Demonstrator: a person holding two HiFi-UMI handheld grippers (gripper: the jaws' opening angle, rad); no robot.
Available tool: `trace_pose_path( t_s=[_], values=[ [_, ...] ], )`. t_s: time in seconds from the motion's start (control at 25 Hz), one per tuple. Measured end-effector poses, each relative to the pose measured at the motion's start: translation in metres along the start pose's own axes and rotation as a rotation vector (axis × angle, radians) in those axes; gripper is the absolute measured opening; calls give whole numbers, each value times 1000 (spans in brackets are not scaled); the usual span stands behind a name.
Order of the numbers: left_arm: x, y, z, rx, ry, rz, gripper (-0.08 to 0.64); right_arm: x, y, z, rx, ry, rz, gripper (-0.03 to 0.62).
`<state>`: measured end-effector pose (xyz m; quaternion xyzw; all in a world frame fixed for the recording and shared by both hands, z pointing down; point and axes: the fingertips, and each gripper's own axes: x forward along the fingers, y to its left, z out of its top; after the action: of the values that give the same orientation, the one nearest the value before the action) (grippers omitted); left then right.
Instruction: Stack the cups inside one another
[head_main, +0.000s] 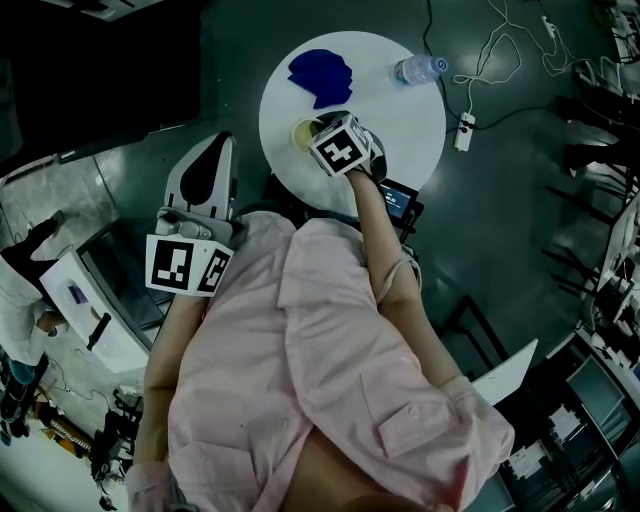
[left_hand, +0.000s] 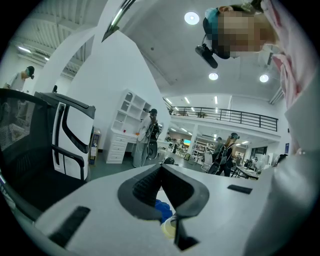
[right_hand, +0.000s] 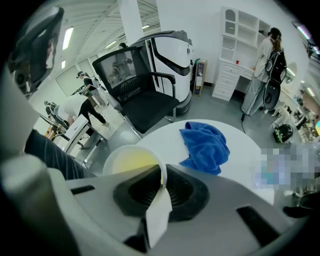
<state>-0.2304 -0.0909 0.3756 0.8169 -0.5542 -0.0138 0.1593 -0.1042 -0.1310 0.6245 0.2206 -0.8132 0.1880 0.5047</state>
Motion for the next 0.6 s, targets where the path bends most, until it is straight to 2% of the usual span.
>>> trace_pose_path(
  t_s=[0.36, 0.6],
  values=[
    [0, -2, 0, 1, 1, -4, 9, 4, 7, -3, -89, 13, -21, 41],
    [-2, -2, 0, -1, -2, -1, 9, 4, 6, -3, -105, -3, -34, 43]
  ],
)
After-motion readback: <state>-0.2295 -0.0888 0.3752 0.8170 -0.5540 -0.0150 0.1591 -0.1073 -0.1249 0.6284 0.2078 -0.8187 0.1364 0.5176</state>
